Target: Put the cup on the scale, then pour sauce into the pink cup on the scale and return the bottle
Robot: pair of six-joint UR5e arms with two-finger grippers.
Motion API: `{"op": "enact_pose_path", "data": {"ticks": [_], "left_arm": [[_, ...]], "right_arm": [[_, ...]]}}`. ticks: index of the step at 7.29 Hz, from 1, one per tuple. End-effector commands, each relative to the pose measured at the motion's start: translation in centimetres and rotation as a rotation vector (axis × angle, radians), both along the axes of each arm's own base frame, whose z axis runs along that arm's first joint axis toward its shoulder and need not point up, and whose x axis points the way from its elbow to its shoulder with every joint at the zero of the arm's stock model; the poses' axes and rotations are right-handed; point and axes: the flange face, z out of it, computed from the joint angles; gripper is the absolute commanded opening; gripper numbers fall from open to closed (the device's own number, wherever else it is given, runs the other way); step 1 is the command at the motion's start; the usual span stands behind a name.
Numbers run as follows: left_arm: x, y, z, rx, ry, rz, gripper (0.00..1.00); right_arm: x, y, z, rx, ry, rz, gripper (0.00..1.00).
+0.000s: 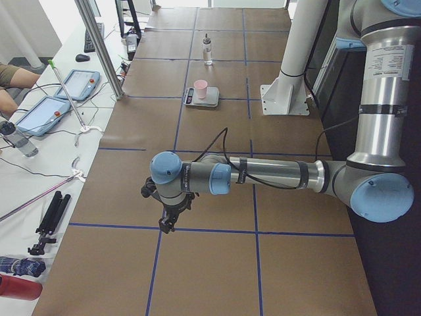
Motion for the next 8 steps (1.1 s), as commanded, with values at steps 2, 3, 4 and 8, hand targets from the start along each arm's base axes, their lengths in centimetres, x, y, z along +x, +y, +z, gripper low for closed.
{"op": "enact_pose_path", "data": {"ticks": [2,3,4,8], "left_arm": [[-0.1,2.3,2.0,-0.040,0.000,-0.003,1.00],[-0.2,2.4,2.0,-0.047,-0.002,-0.009,1.00],[-1.7,2.6,1.9,-0.044,-0.003,-0.039,1.00],[-3.3,2.5,-1.2,-0.101,0.007,-0.164,1.00]], "right_arm": [[-0.2,-0.1,0.7,-0.007,-0.012,-0.006,1.00],[-0.1,-0.9,0.2,0.008,-0.012,-0.001,1.00],[0.0,-1.2,0.0,0.009,-0.012,0.009,1.00],[-1.2,-2.8,-1.3,-0.051,-0.007,0.076,1.00]]}}
